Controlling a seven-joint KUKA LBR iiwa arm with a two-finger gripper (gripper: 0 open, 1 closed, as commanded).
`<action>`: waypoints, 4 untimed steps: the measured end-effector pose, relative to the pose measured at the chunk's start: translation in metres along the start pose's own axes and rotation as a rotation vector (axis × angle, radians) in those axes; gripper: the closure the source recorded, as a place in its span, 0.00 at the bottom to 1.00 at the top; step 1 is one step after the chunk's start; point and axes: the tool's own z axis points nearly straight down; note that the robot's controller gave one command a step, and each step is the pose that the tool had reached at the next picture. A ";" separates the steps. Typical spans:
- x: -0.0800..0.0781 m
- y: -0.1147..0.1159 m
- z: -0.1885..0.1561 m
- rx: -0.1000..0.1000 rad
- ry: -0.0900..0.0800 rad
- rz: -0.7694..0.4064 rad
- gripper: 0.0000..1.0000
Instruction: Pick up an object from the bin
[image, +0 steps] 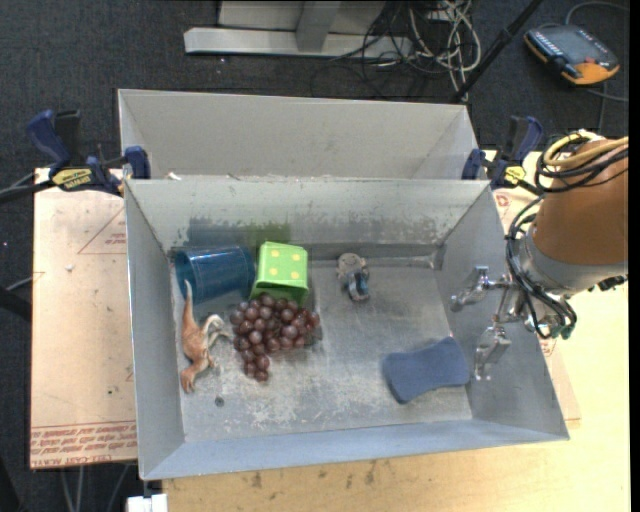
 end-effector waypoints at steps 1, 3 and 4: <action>-0.002 0.001 -0.004 0.001 -0.008 -0.003 0.00; 0.001 0.007 0.096 0.002 -0.012 -0.028 1.00; 0.002 0.007 0.094 0.002 -0.009 -0.029 1.00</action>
Offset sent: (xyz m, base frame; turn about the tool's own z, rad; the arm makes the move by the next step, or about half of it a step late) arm -0.0042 0.0064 -0.0991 -0.0269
